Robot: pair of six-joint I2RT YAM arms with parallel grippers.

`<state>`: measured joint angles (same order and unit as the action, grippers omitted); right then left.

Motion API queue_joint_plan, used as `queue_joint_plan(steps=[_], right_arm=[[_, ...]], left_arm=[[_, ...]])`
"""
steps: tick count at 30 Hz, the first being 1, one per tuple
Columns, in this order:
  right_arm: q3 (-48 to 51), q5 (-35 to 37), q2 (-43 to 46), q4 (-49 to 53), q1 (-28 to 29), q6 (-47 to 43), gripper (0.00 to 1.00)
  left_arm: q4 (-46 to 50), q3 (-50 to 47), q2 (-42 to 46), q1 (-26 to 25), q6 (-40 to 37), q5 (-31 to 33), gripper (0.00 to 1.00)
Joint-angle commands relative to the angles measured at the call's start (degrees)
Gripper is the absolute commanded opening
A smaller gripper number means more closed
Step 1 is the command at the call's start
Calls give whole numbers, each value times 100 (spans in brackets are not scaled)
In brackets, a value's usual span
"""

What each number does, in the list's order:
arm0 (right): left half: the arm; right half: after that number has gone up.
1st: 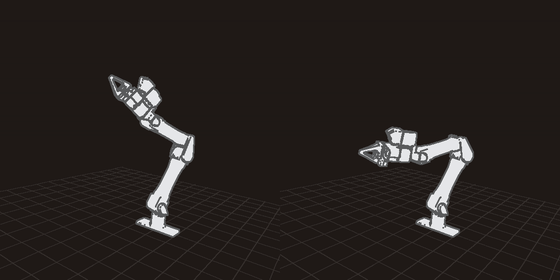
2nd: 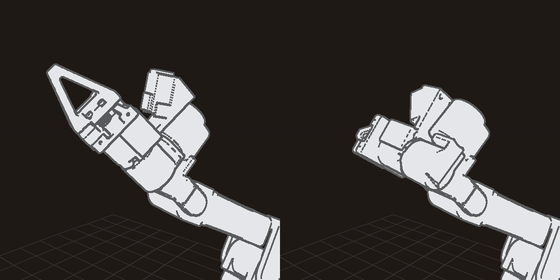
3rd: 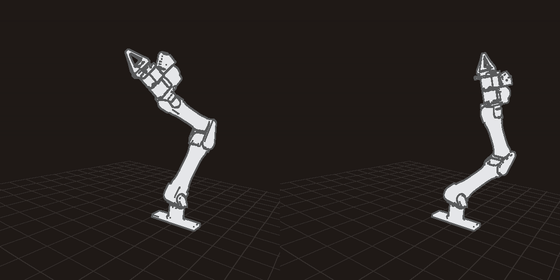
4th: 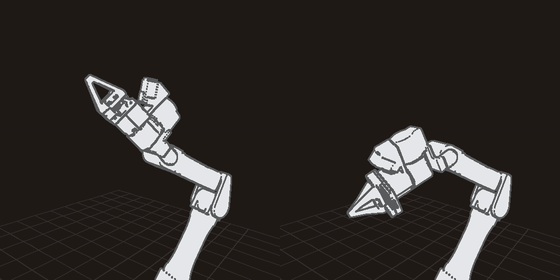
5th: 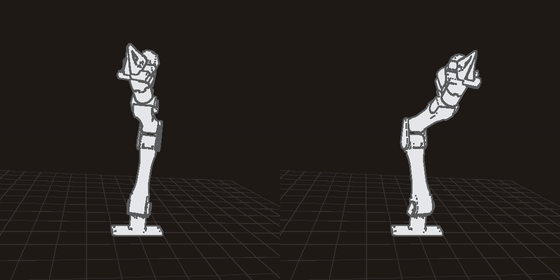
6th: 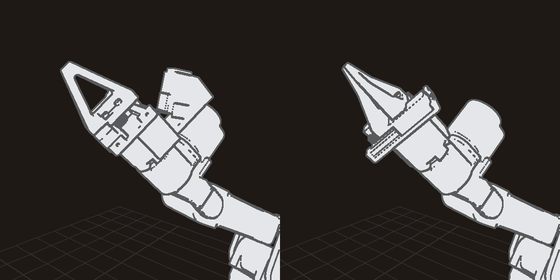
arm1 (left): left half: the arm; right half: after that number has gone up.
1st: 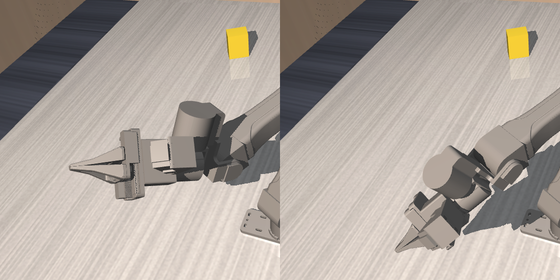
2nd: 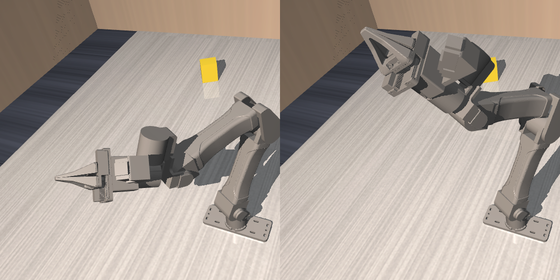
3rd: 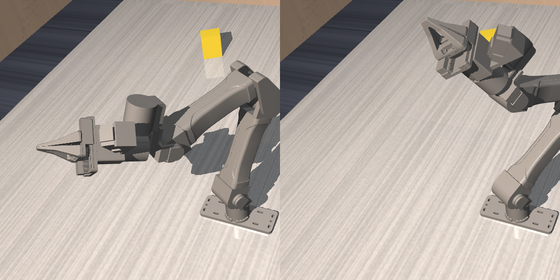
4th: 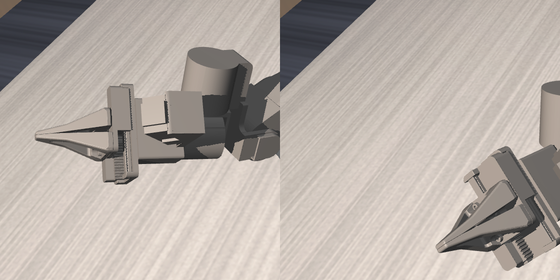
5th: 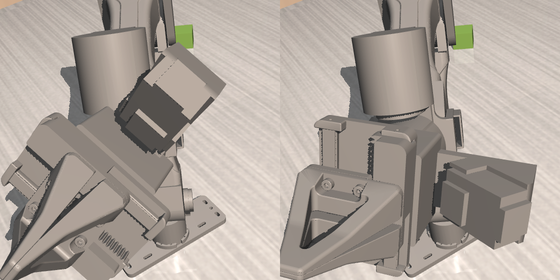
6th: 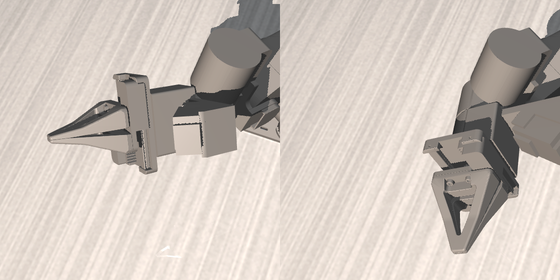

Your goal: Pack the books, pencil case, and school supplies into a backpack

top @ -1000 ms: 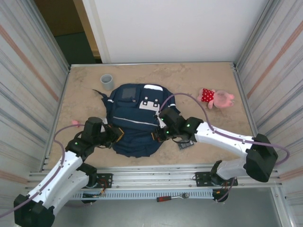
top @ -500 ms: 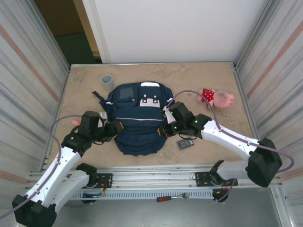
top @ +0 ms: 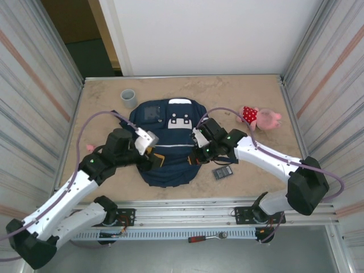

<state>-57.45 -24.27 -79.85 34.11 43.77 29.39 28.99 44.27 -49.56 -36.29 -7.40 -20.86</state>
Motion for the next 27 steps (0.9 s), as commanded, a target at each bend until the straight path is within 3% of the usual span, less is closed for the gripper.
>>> queue_joint_plan(steps=[1, 4, 8, 15, 19, 21, 25, 27], right_arm=[[-265, -753, 29, 245, -125, 429, 0], [-417, -992, 154, 248, -268, 626, 0], [-645, -1214, 295, 245, -402, 743, 0], [-725, -1434, 329, 230, -459, 847, 0], [-585, -1619, 363, 0, -466, 1030, 0], [-558, -1684, 387, -141, -466, 1100, 0], [-511, -1730, 482, -198, -509, 1080, 0], [-399, -1633, 549, -88, -595, 995, 0]], left_arm=[[-94, 164, -498, -240, -2091, -248, 65], [-136, 269, -1016, -526, -2591, 38, 69], [-461, 350, -1496, -676, -2611, 441, 70], [-1295, 198, -1632, -691, -2461, 680, 52], [-1532, 184, -1718, -864, -2464, 382, 56], [-1630, 196, -1826, -1042, -2526, 527, 55], [-1683, 248, -2078, -1142, -2600, 701, 38], [-1691, 243, -2090, -1143, -2587, 804, 21]])
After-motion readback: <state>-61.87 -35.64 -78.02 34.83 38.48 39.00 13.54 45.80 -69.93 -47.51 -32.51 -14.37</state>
